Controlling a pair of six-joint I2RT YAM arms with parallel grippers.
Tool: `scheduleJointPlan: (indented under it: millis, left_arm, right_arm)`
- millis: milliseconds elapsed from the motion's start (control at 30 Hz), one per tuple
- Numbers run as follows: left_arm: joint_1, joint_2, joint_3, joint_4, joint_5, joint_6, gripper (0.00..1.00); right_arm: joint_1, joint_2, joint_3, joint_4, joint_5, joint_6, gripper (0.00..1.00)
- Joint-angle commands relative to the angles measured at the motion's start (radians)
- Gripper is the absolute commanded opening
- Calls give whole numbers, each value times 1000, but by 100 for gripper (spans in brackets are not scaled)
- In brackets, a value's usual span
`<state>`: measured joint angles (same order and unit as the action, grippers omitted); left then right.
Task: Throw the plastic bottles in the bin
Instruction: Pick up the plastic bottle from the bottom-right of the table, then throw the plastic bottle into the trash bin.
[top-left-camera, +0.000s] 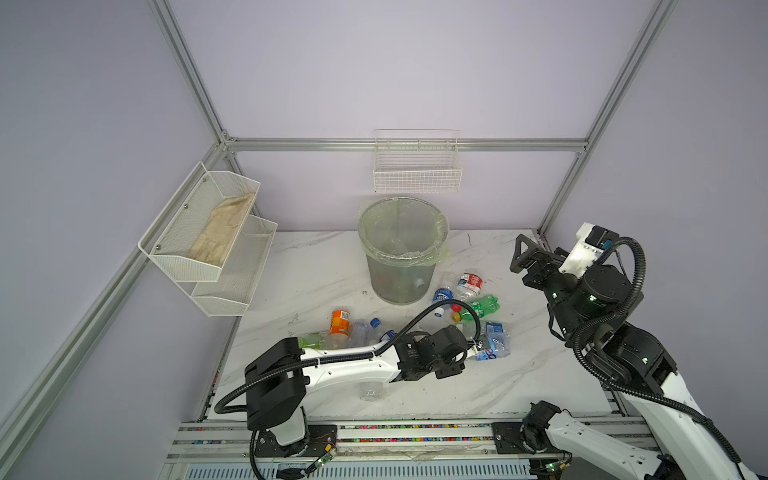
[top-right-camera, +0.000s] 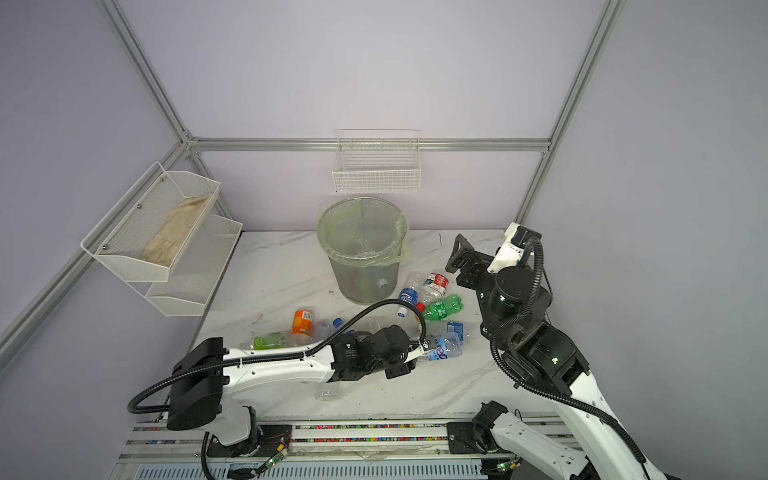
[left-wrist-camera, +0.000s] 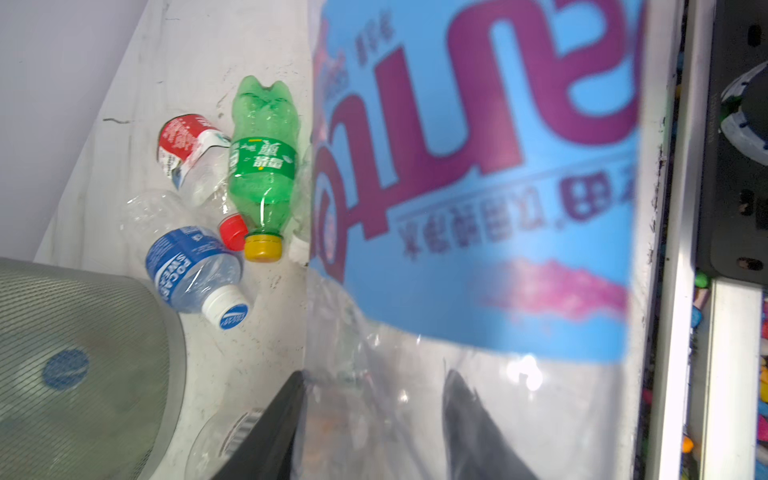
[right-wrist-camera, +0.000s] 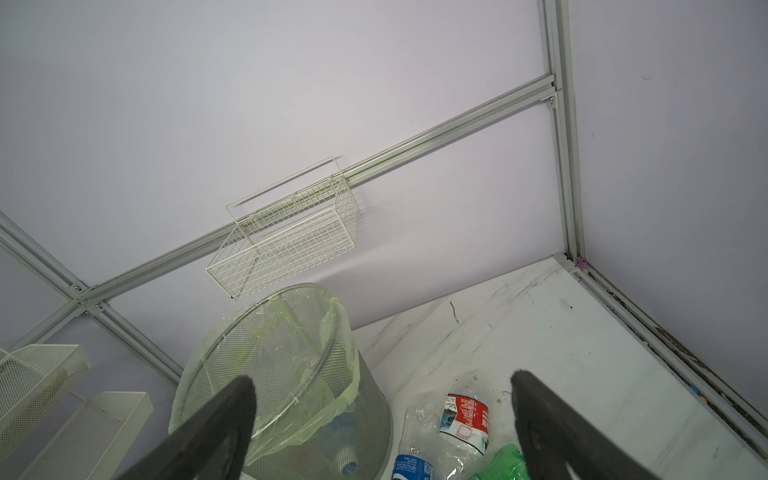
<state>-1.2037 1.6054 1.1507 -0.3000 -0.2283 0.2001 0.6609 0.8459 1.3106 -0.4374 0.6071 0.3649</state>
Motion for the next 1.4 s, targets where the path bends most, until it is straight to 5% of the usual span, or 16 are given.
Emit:
scheduleJointPlan:
  millis: [0,333,867,1133,1367]
  left_arm:
    - [32,-108,-64,45,-27,-69,47]
    - [106,-396,-166,133,-72,-138,43]
    - [167,-841,-337,454,-322,-160,41]
    - [168,-927,-376,469,-380,-140,41]
    - [184,-871,-329,468,-351,-138,40]
  right_arm:
    - [-4,8,24,3,20,-8,97]
    - [-4,25,3,6,8,11,97]
    - [-6,82,-62,12,-72,43,97]
    - [-7,98,-81,23,-92,48,97]
    - [-9,109,-80,28,-111,51,97]
